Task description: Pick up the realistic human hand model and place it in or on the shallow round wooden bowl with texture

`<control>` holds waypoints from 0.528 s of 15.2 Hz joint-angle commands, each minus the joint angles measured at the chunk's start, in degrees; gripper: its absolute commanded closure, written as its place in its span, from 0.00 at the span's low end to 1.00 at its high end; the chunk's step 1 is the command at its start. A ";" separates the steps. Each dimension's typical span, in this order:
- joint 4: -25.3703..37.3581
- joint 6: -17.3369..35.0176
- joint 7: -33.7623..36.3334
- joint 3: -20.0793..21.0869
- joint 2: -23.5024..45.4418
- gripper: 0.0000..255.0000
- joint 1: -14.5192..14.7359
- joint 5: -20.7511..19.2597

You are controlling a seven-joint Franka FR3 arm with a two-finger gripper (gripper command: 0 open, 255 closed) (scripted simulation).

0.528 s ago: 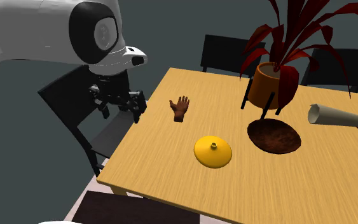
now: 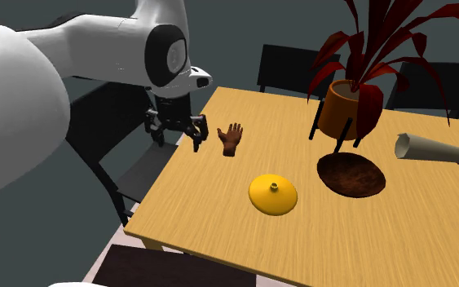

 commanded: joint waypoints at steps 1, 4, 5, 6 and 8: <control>1.79 2.34 -1.30 -0.87 4.21 0.00 -0.25 -0.22; 4.58 5.68 -3.25 -2.10 10.57 0.00 -0.60 -0.25; 5.67 6.67 -3.90 -2.49 12.72 0.00 -0.69 -0.19; 6.83 7.59 -4.55 -2.86 14.89 0.00 -0.78 -0.10; 9.37 9.25 -5.86 -3.56 19.26 0.00 -0.98 0.19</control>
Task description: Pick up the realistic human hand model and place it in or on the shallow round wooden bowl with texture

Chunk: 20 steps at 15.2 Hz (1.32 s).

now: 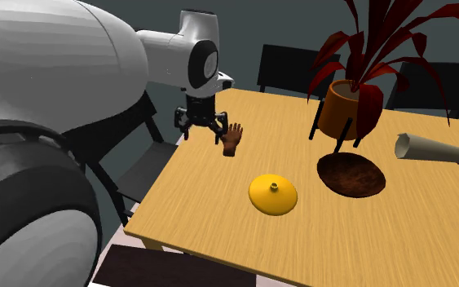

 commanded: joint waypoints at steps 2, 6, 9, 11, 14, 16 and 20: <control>4.10 2.32 -2.01 -0.97 6.68 0.00 -0.31 0.57; 10.72 4.23 -4.59 -1.92 15.63 0.00 -0.89 1.74; 16.54 4.90 -6.42 -2.34 22.45 0.00 -1.52 2.80; 20.86 4.97 -7.54 -2.49 27.08 0.00 -2.03 3.53; 28.11 4.47 -9.02 -2.52 34.19 0.00 -2.93 4.59; 29.89 4.89 -9.42 -2.44 36.48 0.00 -3.22 4.91; 27.94 7.65 -9.57 -2.30 37.30 0.00 -3.13 5.12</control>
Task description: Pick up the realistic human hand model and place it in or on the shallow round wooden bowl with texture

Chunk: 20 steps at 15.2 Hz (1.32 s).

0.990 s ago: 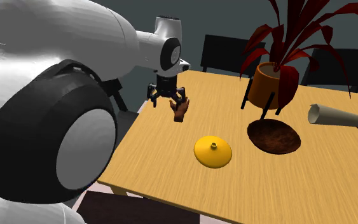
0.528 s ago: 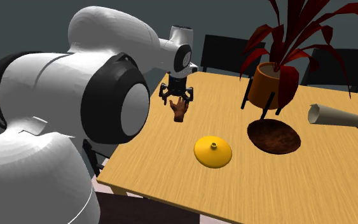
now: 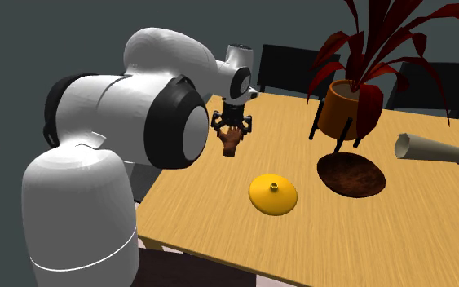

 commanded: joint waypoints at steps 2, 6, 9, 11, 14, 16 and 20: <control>-1.11 2.10 -0.23 0.09 0.97 0.00 -0.02 0.21; -1.35 2.49 -0.26 0.11 1.12 0.00 0.00 0.25; -1.35 2.49 -0.26 0.11 1.12 0.00 0.00 0.25; -1.35 2.48 -0.26 0.11 1.12 0.00 0.00 0.25; -1.35 2.48 -0.25 0.11 1.12 1.00 0.00 0.25; -1.36 2.49 -0.25 0.11 1.12 1.00 0.00 0.25; -1.35 2.49 -0.25 0.11 1.13 1.00 0.00 0.25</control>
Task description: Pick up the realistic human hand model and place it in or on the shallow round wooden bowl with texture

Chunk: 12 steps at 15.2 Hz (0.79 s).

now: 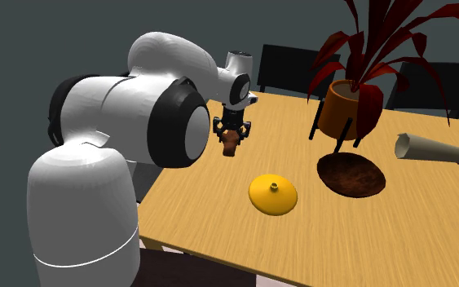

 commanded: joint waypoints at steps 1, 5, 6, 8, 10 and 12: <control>0.00 0.02 -0.01 0.00 0.01 1.00 0.00 0.00; 1.34 -2.56 0.29 -0.10 -1.23 1.00 0.03 -0.25; 1.72 -3.21 0.36 -0.12 -1.52 1.00 0.03 -0.31; 2.50 -4.53 0.50 -0.16 -2.06 1.00 0.04 -0.43; 3.35 -5.86 0.64 -0.20 -2.56 1.00 0.04 -0.54; 4.25 -7.21 0.77 -0.23 -3.01 1.00 0.04 -0.64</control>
